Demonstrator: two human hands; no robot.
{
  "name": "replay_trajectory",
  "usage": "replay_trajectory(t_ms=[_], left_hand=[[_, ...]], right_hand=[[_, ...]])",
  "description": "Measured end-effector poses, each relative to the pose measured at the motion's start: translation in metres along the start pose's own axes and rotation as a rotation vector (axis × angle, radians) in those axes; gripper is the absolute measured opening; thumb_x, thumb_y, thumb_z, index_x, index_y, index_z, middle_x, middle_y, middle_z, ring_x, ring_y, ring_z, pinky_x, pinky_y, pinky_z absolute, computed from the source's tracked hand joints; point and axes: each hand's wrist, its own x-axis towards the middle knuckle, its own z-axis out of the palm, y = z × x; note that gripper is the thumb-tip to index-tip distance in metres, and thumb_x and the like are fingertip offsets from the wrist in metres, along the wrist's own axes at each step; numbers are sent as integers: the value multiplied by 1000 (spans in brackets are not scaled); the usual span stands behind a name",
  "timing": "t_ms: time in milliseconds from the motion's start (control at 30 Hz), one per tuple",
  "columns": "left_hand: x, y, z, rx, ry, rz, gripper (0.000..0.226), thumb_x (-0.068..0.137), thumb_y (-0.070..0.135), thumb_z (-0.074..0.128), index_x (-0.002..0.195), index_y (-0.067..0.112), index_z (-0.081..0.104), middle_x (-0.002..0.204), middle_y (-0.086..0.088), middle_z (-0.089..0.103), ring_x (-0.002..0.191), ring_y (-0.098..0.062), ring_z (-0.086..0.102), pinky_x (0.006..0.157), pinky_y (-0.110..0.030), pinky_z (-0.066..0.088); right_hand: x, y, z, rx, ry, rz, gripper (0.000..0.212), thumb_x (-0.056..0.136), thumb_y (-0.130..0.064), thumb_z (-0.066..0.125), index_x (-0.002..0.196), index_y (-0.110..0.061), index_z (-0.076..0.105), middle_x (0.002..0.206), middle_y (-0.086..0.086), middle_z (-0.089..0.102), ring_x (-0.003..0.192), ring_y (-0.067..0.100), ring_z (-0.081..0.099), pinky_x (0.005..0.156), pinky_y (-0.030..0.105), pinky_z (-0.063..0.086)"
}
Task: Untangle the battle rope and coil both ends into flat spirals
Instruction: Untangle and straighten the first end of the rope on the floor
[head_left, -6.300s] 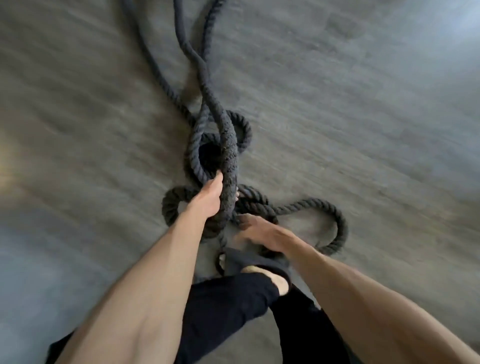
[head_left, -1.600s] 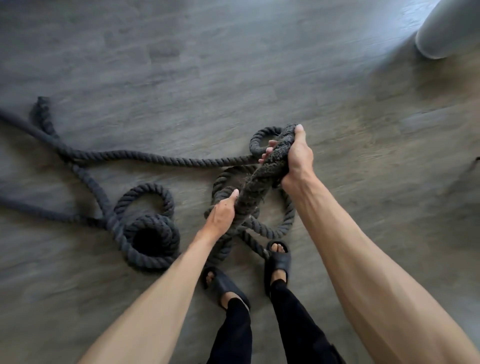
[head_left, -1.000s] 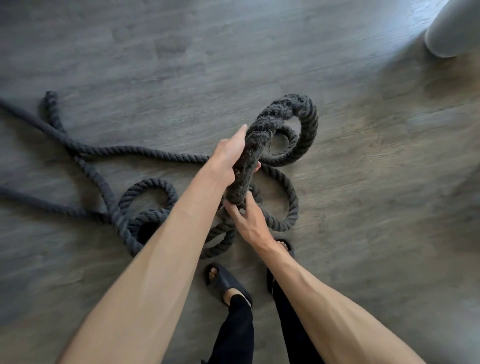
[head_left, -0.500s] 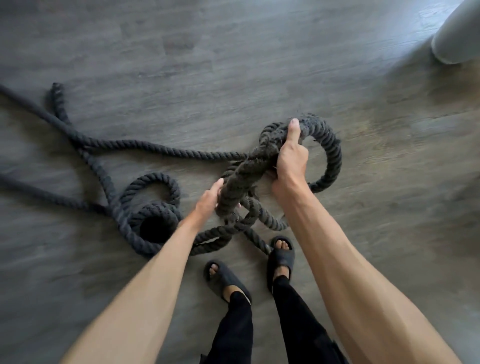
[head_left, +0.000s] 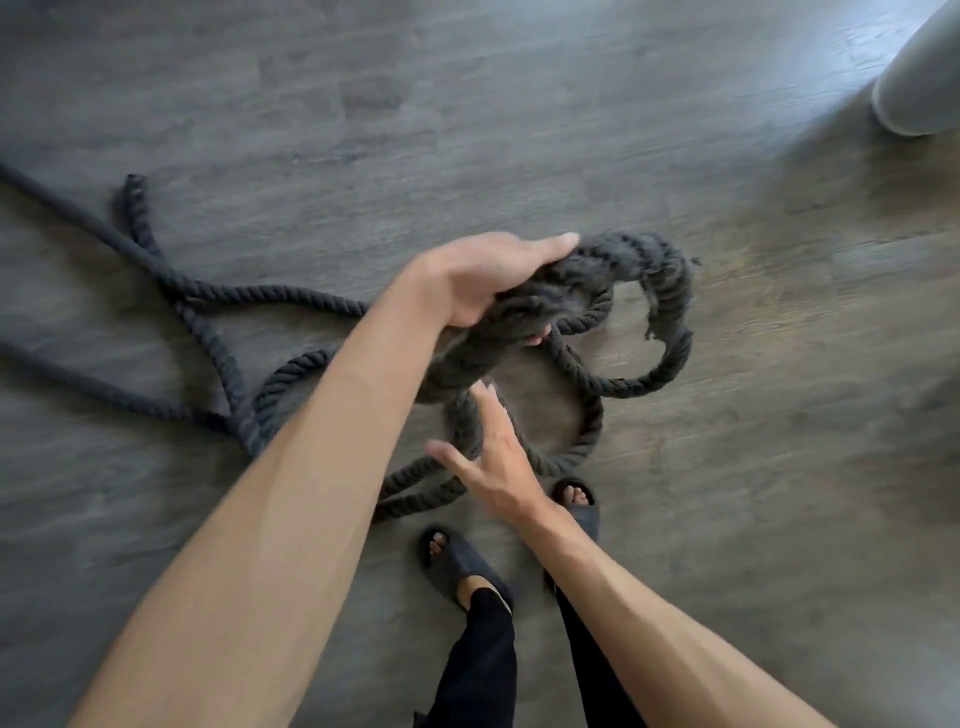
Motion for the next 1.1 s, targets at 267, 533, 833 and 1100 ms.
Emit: replay_trajectory(t_ms=[267,533,833,1100], left_hand=[[19,15,5,-23,245,266,35,100,28,53,110,-3,67,94,-14,68,84,-24,63,86,-31,50],[31,-103,-49,316,678,280,64,90,72,35,117,22,65,117,-1,67,114,-13,58,93,-24,40],[74,-136,-27,201,570,203,90,63,100,22,94,22,55,98,9,58,90,-11,51,89,-35,40],[83,-53,10,416,727,176,77,69,94,33,65,17,37,61,2,51,68,-27,51,65,-35,41]], right_hand=[[53,-71,-9,454,342,180,57,91,-62,50,122,-16,61,122,2,69,119,18,62,101,34,47],[90,-92,-131,1148,719,347,55,102,-57,41,92,-10,67,82,15,75,70,29,74,59,40,60],[95,-68,-168,1131,773,341,56,100,-61,43,94,-10,66,89,17,76,73,29,75,58,43,61],[59,-4,-110,381,4,374,68,98,-9,61,156,-17,27,148,11,50,130,20,54,104,40,51]])
